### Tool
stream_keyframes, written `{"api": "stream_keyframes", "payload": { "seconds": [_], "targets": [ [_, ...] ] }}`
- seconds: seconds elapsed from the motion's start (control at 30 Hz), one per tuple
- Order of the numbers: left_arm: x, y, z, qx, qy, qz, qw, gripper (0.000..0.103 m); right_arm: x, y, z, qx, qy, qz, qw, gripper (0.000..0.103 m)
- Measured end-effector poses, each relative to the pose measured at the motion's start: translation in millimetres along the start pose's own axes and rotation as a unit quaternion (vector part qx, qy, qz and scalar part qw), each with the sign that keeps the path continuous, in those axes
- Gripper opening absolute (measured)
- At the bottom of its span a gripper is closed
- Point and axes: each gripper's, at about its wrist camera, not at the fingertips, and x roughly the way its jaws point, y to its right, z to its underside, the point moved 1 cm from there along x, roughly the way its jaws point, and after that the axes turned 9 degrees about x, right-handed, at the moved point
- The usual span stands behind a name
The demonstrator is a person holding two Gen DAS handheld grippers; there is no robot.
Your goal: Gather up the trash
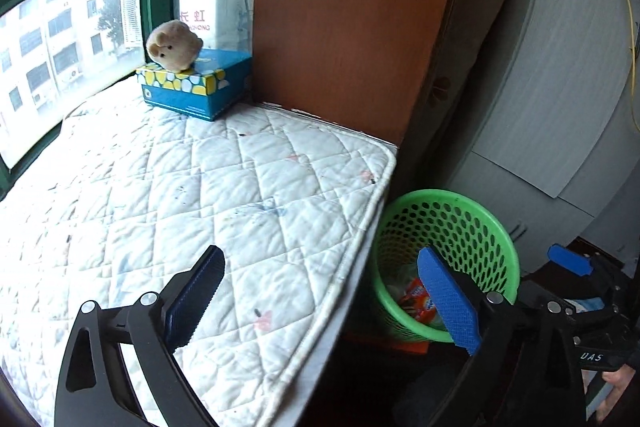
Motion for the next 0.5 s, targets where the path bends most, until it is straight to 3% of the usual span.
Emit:
{"api": "stream_keyframes", "payload": {
  "seconds": [0.23,0.5],
  "targets": [
    [-33.6,-18.9,12.0,0.019,0.024,-0.073,0.9968,0.096,-2.1,-29.4,-5.5,-0.021,0.015,-0.006,1.0,0.096],
    [-59.2,-50.4,32.3,-0.021,0.029,-0.094,0.9949,0.096,-3.2,-47.3,-8.5,-0.022,0.02,-0.011,0.999,0.096]
  ]
}}
